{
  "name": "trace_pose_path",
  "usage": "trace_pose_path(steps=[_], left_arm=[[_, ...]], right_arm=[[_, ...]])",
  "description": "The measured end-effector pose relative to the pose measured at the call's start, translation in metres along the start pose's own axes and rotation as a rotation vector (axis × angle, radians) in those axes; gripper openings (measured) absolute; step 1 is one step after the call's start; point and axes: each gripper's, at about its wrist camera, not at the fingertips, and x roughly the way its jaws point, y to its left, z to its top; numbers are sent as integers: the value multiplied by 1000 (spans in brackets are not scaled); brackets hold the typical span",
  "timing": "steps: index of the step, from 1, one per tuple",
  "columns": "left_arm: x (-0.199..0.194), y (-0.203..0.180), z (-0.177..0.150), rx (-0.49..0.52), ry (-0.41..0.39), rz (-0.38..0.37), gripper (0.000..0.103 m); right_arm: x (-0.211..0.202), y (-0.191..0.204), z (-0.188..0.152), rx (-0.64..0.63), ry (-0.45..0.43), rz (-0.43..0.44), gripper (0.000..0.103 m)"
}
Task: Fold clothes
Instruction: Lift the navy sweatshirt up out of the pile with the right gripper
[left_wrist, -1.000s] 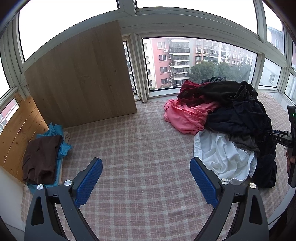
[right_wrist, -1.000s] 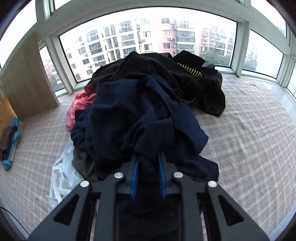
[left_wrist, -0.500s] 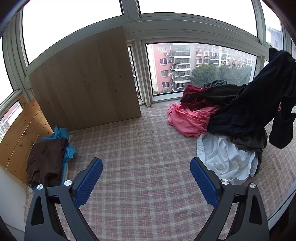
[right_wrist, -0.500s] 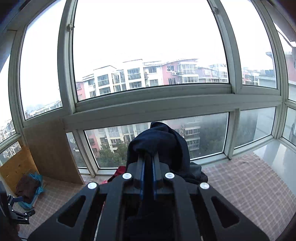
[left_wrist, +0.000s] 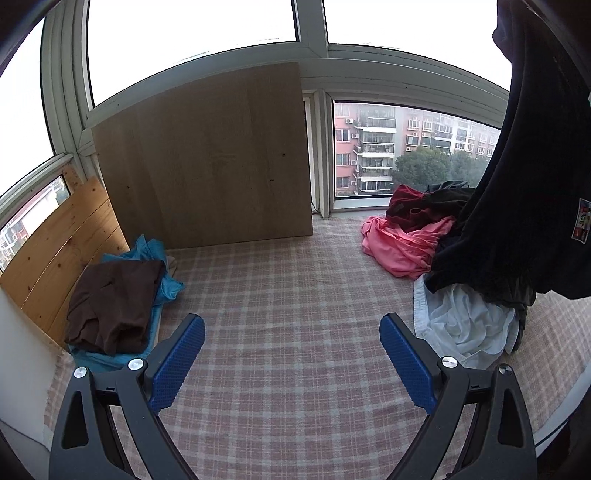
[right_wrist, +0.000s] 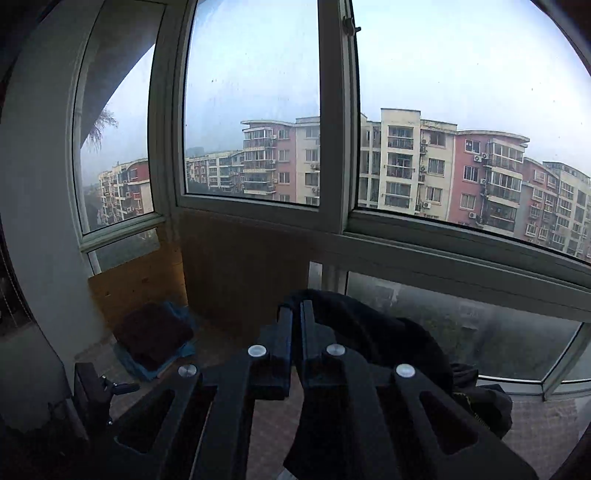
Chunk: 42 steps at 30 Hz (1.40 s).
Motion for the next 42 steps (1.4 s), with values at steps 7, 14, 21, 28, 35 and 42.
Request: trace_pose_path(steps=[7,14,21,28,35,42], left_arm=[[4,33,-16,9,45,-22,96],[34,2,-26,105,119,-89,96],[76,-73,-23,225,190,-216,96],[84,-102,-9,288,180,-225,96],[86,-57,-12,223,192,-148,96],[83,-6,-17,115,197,-99,96]], right_arm=[[88,16,-70,45,371,0,7],[40,-44,-148,210,379,-47,44],[53,-115,-275,285,563,-322,60],[97,-131,-345,337,617,-342,51],[35,-151,-291,543,339,-164,13],[-53,-136,-161,563,-116,189,2]])
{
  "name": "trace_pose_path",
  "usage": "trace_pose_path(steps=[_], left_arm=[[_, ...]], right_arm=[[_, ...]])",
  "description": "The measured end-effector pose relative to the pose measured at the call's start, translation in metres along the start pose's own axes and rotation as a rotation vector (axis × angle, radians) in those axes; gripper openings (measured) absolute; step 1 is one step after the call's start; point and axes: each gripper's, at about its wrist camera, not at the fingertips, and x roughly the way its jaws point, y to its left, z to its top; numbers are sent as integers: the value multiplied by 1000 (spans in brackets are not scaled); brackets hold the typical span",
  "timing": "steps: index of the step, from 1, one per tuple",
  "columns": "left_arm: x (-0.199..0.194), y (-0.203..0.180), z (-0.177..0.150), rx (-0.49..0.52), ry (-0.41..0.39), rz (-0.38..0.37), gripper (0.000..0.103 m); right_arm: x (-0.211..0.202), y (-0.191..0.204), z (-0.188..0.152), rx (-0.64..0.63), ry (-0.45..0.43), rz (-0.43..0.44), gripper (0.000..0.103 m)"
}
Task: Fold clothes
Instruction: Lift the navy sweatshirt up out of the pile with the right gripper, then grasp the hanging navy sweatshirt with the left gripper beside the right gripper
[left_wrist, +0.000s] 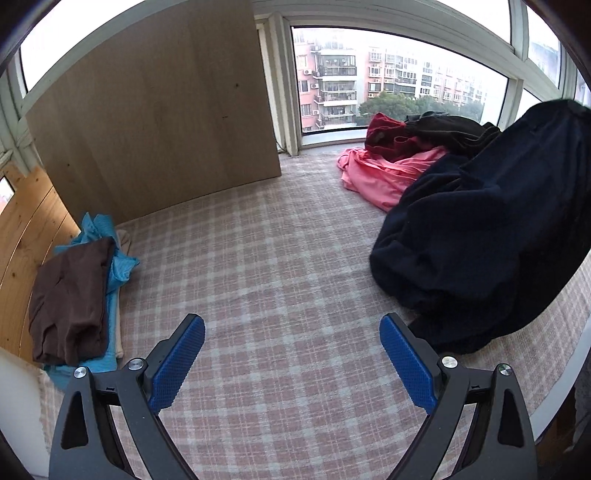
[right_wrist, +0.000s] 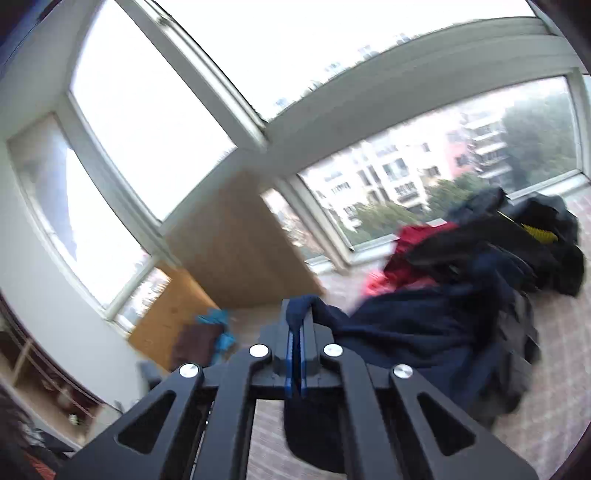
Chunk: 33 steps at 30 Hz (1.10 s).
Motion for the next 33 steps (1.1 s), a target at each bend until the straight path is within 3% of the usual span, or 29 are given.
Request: trace_pose_path(steps=[1,4,7,11,12,15,20,22,25,27,30,33], left_arm=[[-2,5,-1,-14,-4,3,96],[-10,18,-2,-50,-13,5,96],[-20,24,-6,-71,-21,-33,96],[-23,1,7,9,-57,-79,96],[-20,-12,12,46,-60,-89,96],[-2,-61,30,144,-50,-158,96],[34,-155,57,305,-22,-263,96],[49,-183,69,344,-27,-274,96],[72,-211,89,383,-52,-220,96],[84,-213,104,355,-39,-219,96],[94,-213,123,315,-14,-305,96],[106,-223,133,337,-4,-341,96]], right_arm=[[-2,27,15,-70,-16,10,2],[25,86,46,-258,94,-166,3],[51,96,50,-313,215,-291,3],[56,46,10,-252,288,-313,6],[59,25,-1,-206,312,-324,11],[56,-31,-40,-76,394,-394,24],[23,-106,-82,73,466,-537,25],[14,-126,-82,88,451,-563,25],[7,-149,-79,95,426,-581,42],[13,-157,-74,77,400,-563,44],[46,-167,-68,16,422,-521,56],[85,-178,-67,-42,480,-502,56]])
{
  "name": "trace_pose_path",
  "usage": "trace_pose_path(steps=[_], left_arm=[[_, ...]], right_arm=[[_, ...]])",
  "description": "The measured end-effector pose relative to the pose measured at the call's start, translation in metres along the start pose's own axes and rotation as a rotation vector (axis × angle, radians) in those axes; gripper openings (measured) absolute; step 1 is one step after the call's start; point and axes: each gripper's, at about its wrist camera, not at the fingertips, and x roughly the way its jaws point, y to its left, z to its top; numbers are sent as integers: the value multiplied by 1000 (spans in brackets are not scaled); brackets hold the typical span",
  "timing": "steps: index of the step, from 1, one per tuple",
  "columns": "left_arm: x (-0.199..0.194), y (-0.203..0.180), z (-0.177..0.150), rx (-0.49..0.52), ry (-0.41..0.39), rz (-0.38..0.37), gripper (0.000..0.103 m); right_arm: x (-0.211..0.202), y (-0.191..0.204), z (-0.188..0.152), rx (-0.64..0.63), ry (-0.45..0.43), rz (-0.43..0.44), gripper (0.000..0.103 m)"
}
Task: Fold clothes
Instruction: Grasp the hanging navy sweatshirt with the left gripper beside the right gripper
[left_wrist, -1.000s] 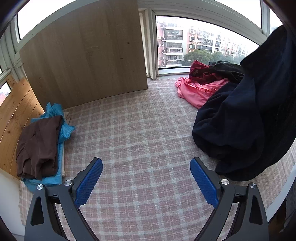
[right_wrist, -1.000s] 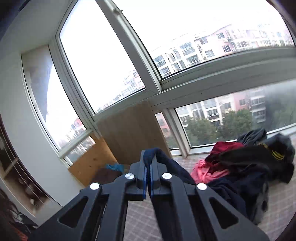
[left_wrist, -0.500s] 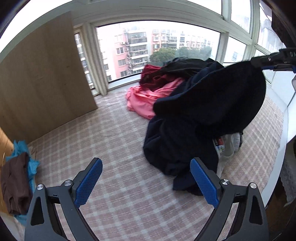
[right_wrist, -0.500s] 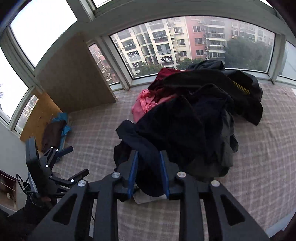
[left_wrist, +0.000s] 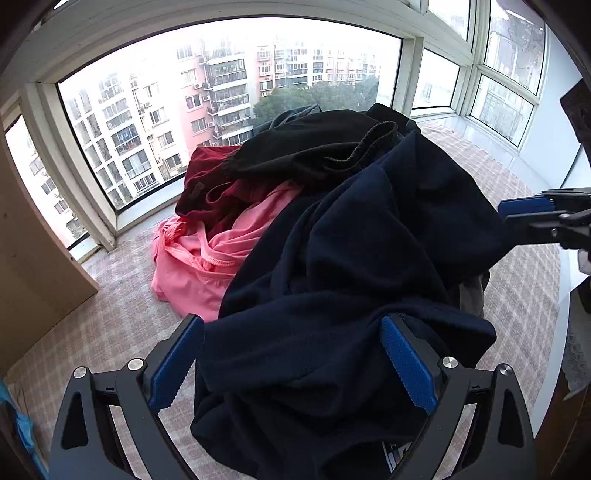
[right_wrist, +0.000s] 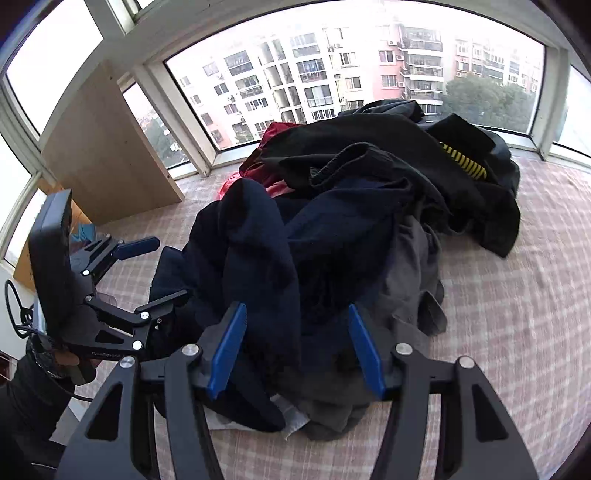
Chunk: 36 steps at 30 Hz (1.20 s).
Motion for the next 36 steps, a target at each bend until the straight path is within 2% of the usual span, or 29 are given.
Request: trace_pose_path(steps=[3,4,5,6,7,8,10,12,14,16,18,21,27,32,36], left_arm=[[18,-8,3,48,24,-22,96],[23,-11,3,63,31,-26,96],[27,-14,2,76,38,-30,89],[31,-17,2,90,44,-33,83],[33,-18,1,87,50,-74,63],[34,-17,0,76,56,-129,43],[35,-14,-1,47,64,-212,32],[31,-8,-1,3,64,-242,20],[16,-5,2,-28,42,-286,18],[-12,-9,7,-9,-7,-319,17],[-49,-16,12,31,-84,-319,17],[-106,-24,20,81,-200,-302,17],[-215,11,14,18,-392,-278,16],[-300,49,2,13,-524,-183,17],[-348,81,-30,-12,-549,-67,17]], right_arm=[[32,5,5,-36,68,-6,56],[35,5,3,-43,61,-3,56],[34,5,1,-48,33,14,54],[32,4,-1,-55,7,35,39],[30,3,-4,-64,-8,59,20],[28,3,-5,-67,-14,60,18],[24,3,-8,-68,-26,70,10],[14,2,-8,-10,-41,133,9],[-5,10,-5,10,-83,199,8],[-29,26,1,-5,-127,262,8],[-55,47,8,-27,-168,345,7],[-100,84,20,-102,-246,372,7],[-186,156,36,-224,-369,462,7],[-230,252,37,-393,-425,496,7],[-228,314,39,-462,-412,533,7]])
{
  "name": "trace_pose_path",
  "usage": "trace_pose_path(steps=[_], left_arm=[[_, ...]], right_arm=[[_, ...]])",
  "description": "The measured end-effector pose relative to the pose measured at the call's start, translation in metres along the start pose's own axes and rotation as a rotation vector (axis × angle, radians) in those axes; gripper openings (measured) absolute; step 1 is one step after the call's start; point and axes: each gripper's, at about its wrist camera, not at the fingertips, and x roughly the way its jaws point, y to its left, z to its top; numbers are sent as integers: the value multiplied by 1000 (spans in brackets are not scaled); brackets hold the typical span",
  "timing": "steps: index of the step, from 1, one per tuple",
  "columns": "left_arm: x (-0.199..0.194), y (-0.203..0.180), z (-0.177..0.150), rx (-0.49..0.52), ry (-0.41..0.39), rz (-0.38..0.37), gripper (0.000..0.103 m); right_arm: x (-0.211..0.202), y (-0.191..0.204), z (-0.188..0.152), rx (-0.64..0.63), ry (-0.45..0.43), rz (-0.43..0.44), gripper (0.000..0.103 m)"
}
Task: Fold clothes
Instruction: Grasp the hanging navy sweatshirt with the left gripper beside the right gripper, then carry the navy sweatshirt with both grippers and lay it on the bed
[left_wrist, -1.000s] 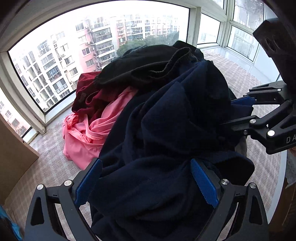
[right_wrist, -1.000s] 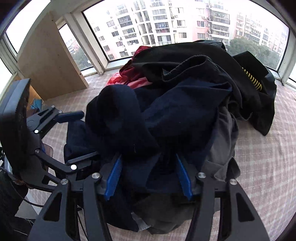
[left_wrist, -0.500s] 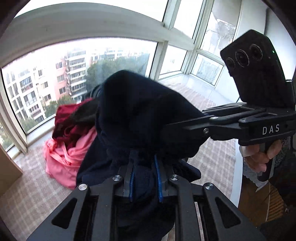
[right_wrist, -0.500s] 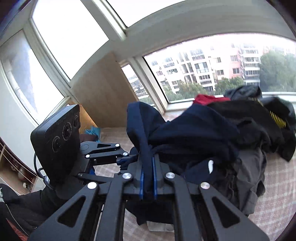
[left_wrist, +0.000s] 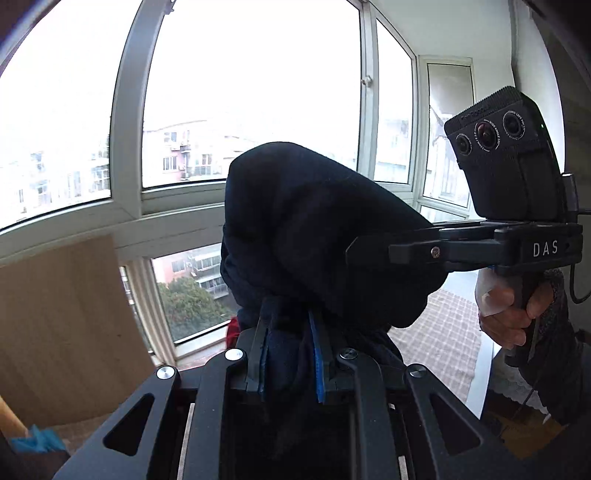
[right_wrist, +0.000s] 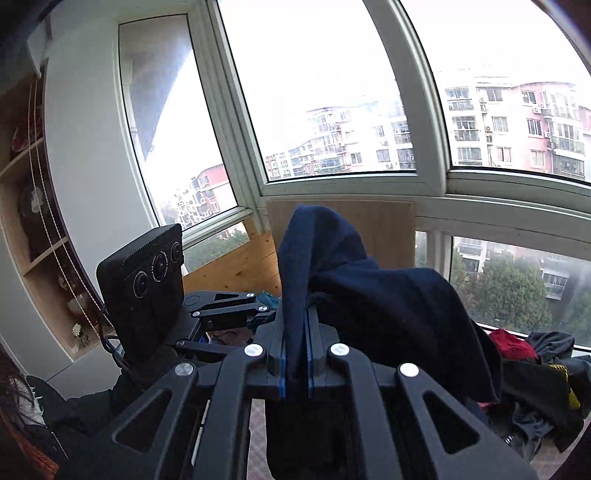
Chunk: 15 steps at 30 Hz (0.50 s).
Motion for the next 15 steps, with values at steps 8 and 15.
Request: trace_pose_path(steps=[8,15], left_arm=[[-86,68,-42,-39,67,201,16],[-120,87,-169,-136,380,169,16]], right_arm=[[82,48,2,-3,74,91,7],[119,14,-145,87,405,-70,7]])
